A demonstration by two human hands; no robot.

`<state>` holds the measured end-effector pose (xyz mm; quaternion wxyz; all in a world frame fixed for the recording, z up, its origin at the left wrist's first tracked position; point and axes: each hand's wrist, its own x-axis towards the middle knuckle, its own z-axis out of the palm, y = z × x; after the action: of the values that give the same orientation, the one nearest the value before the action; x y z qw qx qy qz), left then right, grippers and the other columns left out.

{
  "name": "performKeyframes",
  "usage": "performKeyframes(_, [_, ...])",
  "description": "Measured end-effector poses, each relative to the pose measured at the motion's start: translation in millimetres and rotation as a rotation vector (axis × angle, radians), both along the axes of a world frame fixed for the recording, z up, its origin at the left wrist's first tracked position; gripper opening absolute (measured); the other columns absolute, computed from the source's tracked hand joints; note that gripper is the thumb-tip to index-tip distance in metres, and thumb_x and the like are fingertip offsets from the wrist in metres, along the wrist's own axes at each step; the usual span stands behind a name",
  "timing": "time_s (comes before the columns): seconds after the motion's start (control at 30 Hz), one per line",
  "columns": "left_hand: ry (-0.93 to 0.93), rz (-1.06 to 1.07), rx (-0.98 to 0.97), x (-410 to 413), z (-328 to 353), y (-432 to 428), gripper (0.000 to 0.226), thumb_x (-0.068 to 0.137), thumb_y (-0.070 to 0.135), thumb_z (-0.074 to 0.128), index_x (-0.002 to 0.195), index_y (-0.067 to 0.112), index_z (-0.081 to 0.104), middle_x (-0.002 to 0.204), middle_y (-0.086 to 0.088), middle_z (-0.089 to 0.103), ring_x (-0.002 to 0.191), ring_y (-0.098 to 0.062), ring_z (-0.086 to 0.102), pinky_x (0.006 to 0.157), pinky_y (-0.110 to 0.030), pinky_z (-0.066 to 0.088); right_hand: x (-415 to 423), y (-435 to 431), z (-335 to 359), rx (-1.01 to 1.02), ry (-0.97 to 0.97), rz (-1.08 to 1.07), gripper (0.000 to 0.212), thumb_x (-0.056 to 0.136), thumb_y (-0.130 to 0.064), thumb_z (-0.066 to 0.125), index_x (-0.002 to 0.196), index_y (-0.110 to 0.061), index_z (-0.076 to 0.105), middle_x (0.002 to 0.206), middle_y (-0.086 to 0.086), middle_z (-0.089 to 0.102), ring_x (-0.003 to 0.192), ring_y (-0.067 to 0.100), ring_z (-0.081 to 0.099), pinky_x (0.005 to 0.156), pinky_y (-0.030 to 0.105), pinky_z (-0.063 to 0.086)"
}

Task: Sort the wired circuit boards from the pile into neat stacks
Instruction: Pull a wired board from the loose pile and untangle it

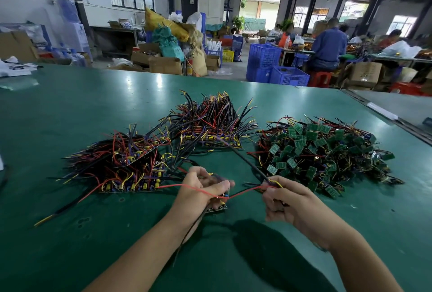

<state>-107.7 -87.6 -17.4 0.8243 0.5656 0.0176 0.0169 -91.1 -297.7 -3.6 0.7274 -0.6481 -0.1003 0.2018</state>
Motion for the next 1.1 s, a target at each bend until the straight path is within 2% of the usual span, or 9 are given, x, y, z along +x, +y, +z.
performKeyframes(0.1, [-0.001,-0.005,-0.005,-0.4,1.5,0.9,0.037,0.087,-0.013,0.056,0.103,0.016,0.038,0.105,-0.011,0.072,0.049,-0.012,0.054,0.045,-0.023,0.038,-1.6,-7.8,8.7,0.021,0.017,0.011,0.020,0.079,-0.019,0.060,0.089,-0.002,0.058,0.071,0.011,0.049,0.062,0.021,0.048,0.059,0.032,0.049])
performKeyframes(0.23, [-0.008,-0.036,-0.015,-0.7,5.7,2.3,0.010,0.098,0.003,0.045,0.102,0.006,0.053,0.117,-0.013,0.067,0.049,-0.012,0.056,0.051,-0.026,0.043,0.3,-19.2,14.5,0.037,0.003,-0.067,0.022,0.083,-0.020,0.055,0.085,-0.001,0.065,0.073,0.015,0.054,0.063,0.024,0.054,0.059,0.033,0.052])
performKeyframes(0.43, [0.011,-0.218,-0.164,0.0,3.9,6.7,0.057,0.076,-0.020,0.047,0.126,0.006,0.056,0.124,-0.008,0.063,0.070,-0.028,0.070,0.059,-0.030,0.055,2.3,-4.5,5.7,0.172,0.032,-0.179,0.020,0.084,-0.024,0.058,0.082,-0.006,0.066,0.070,0.010,0.055,0.061,0.020,0.056,0.058,0.033,0.053])
performKeyframes(0.53, [-0.102,-0.301,-0.024,-1.7,-3.9,8.2,0.090,0.071,-0.033,0.040,0.145,0.019,0.037,0.142,0.005,0.048,0.096,-0.027,0.068,0.066,-0.026,0.055,0.6,9.1,-3.1,0.205,0.012,-0.203,0.018,0.083,-0.025,0.058,0.078,-0.011,0.068,0.070,0.008,0.055,0.061,0.019,0.056,0.058,0.032,0.052])
performKeyframes(0.6, [-0.168,-0.319,0.060,-3.7,-6.0,8.6,0.102,0.064,-0.025,0.057,0.146,0.029,0.031,0.146,0.017,0.042,0.103,-0.021,0.065,0.067,-0.024,0.052,-0.9,15.6,-7.0,0.209,0.016,-0.212,0.019,0.082,-0.027,0.059,0.076,-0.014,0.071,0.069,0.007,0.057,0.060,0.018,0.056,0.057,0.031,0.052])
performKeyframes(0.7, [-0.198,-0.305,0.106,-4.4,-6.9,8.3,0.105,0.059,-0.008,0.084,0.142,0.035,0.036,0.143,0.021,0.045,0.097,-0.016,0.063,0.074,-0.025,0.052,-2.4,20.8,-9.4,0.197,0.023,-0.204,0.019,0.082,-0.028,0.060,0.077,-0.015,0.072,0.068,0.006,0.058,0.060,0.018,0.056,0.057,0.030,0.052])
performKeyframes(0.83, [-0.170,-0.271,0.218,-6.8,-4.8,7.6,0.065,0.069,0.030,0.085,0.128,0.034,0.058,0.116,0.000,0.068,0.094,-0.013,0.066,0.079,-0.018,0.050,-5.8,29.6,-14.0,0.160,0.041,-0.201,0.024,0.086,-0.032,0.058,0.084,-0.009,0.065,0.068,0.005,0.054,0.060,0.016,0.054,0.057,0.029,0.050])
performKeyframes(0.93, [-0.215,-0.202,0.309,-7.8,-6.4,3.9,0.035,0.077,0.033,0.076,0.110,0.024,0.071,0.097,-0.005,0.069,0.090,-0.011,0.067,0.077,-0.017,0.050,-8.8,39.9,-17.8,0.122,0.024,-0.234,0.028,0.097,-0.029,0.051,0.080,-0.009,0.062,0.067,0.005,0.055,0.062,0.016,0.055,0.062,0.031,0.051])
performKeyframes(1.1, [-0.233,-0.090,0.184,-3.2,-12.7,-3.7,0.051,0.071,0.017,0.076,0.092,0.012,0.030,0.105,-0.008,0.073,0.087,-0.022,0.070,0.074,-0.025,0.053,-15.0,52.4,-20.1,-0.006,-0.102,-0.236,0.025,0.102,-0.020,0.045,0.089,-0.003,0.058,0.078,0.007,0.061,0.072,0.015,0.062,0.066,0.036,0.058])
